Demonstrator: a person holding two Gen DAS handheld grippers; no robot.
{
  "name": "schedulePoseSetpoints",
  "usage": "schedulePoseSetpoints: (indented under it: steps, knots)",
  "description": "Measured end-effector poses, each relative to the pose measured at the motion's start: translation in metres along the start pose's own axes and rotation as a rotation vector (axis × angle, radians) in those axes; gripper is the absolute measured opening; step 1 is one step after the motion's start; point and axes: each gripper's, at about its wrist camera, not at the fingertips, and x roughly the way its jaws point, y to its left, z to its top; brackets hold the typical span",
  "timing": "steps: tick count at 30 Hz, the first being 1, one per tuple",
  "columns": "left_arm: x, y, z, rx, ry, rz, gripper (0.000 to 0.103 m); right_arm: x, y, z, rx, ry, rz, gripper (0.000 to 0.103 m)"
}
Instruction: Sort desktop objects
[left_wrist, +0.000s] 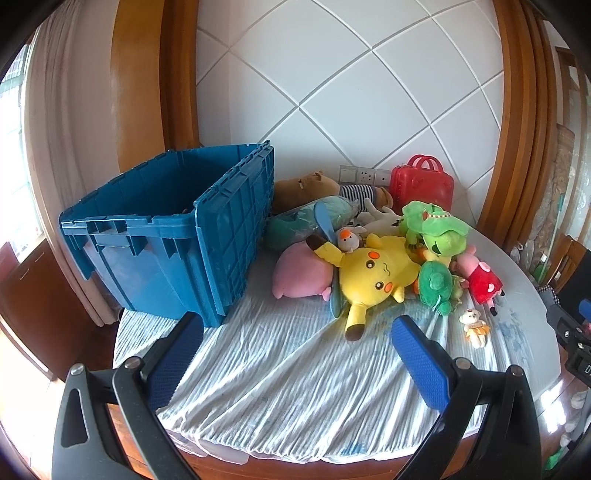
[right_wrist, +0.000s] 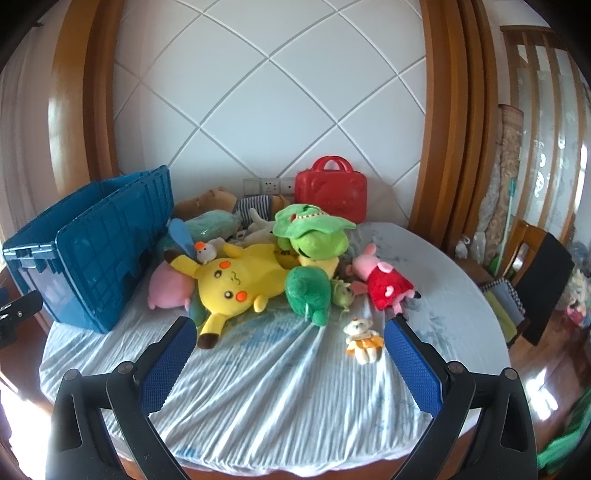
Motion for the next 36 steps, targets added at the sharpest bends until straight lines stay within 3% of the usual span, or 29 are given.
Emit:
schedulePoseSetpoints:
  steps: [20,28,36]
  knots:
    - [0.022,-0.068,-0.007,-0.015,0.022,0.005,0.103,0.032,-0.070,-0.002,0.013,0.020,-0.001,0.103]
    - [0.082,-0.088,-0.019,0.003,0.148,0.033,0.103,0.087,-0.103,-0.016,0.064,0.113,0.005,0.103]
    - [0.182,-0.126,-0.005,0.059,0.242,-0.063,0.103,0.155,-0.124,-0.012,0.086,0.206,-0.046,0.103]
